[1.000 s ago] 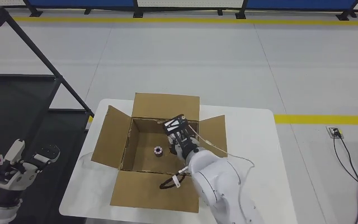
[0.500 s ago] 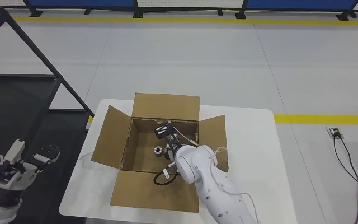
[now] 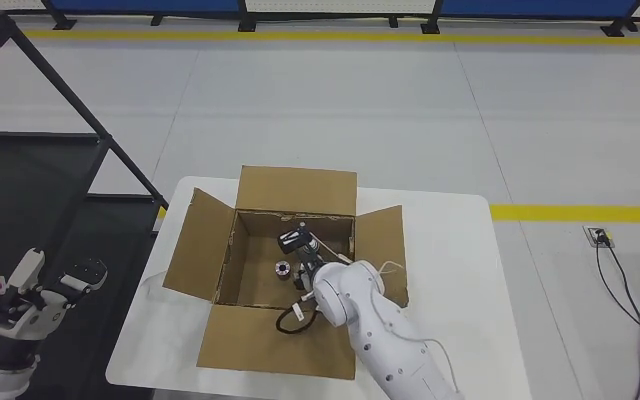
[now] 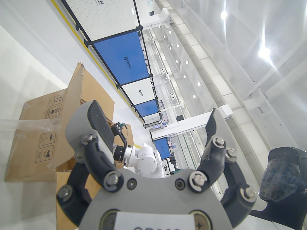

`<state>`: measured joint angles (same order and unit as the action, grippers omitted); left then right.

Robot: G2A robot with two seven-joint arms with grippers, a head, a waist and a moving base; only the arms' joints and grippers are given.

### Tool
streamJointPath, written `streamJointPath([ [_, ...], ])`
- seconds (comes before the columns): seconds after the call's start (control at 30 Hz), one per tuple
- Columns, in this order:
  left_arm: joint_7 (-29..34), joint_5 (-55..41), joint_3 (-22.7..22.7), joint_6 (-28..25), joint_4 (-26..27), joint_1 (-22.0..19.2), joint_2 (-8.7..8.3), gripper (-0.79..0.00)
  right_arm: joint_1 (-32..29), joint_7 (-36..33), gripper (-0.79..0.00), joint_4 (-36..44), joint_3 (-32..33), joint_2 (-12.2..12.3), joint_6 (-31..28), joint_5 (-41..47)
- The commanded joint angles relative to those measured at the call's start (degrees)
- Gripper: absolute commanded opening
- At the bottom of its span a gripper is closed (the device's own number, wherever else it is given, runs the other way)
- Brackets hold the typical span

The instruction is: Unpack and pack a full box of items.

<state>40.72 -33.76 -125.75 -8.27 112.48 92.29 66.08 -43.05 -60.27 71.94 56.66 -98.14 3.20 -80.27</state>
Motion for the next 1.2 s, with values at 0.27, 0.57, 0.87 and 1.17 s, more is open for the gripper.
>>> streamJointPath([
  [0.27,-0.8,2.1,-0.2,-0.4,-0.1,0.0,-0.08,0.0,-7.3,3.7,0.0,14.1,3.2,1.1,1.1,-0.3],
  [0.57,2.3,12.8,2.8,3.3,-5.9,-4.0,-1.52,0.0,-19.6,14.0,0.0,31.3,13.2,2.5,-1.4,14.4],
  [0.87,4.8,22.8,10.3,2.1,-9.0,-7.4,-2.41,0.0,-21.1,13.2,0.0,32.7,16.4,2.8,-0.7,18.3],
  [1.17,2.8,27.0,14.8,0.5,-6.7,-6.9,-2.56,0.0,-26.2,19.5,0.0,37.8,24.8,3.6,0.8,29.0],
])
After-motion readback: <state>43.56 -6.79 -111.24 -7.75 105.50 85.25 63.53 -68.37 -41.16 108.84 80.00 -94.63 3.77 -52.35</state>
